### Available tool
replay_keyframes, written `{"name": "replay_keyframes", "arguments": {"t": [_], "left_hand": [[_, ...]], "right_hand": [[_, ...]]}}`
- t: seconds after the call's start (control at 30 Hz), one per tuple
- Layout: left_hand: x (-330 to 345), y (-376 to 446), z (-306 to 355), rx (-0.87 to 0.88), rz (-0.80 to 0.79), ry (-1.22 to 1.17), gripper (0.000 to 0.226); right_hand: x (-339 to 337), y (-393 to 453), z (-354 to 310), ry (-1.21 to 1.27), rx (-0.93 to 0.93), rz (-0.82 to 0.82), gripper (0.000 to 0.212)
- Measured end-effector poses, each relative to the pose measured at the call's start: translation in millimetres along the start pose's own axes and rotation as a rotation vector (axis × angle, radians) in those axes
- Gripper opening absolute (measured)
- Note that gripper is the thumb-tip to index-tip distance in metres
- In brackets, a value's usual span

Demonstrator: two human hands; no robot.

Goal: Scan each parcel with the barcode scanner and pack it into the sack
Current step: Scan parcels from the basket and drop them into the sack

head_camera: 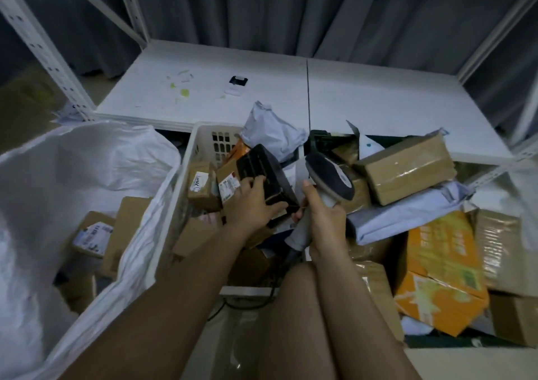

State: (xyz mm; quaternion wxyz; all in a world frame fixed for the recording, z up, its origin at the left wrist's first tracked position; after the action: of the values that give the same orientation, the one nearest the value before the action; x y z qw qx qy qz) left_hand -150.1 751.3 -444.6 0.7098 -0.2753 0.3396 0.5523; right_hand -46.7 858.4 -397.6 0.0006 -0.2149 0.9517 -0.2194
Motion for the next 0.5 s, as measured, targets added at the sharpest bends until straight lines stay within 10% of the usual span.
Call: {"name": "replay_keyframes", "arguments": {"t": [0.5], "left_hand": [[11,6,6,-0.475,0.048,-0.247,0.112]], "right_hand": [[6,7,10,0.040,0.087,-0.068,0.048]]}}
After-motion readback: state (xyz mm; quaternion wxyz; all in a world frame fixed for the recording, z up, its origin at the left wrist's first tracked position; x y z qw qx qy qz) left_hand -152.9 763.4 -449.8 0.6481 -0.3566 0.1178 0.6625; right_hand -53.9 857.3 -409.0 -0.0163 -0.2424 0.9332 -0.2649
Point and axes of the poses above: each hand's wrist, its own y-axis towards the middle knuckle, its own x-axis out of the palm, z = x × y, the point moved 4 cm from there along y, towards the middle knuckle, and after that the axes turned 15 degrees about z, right-handed, at the moved point
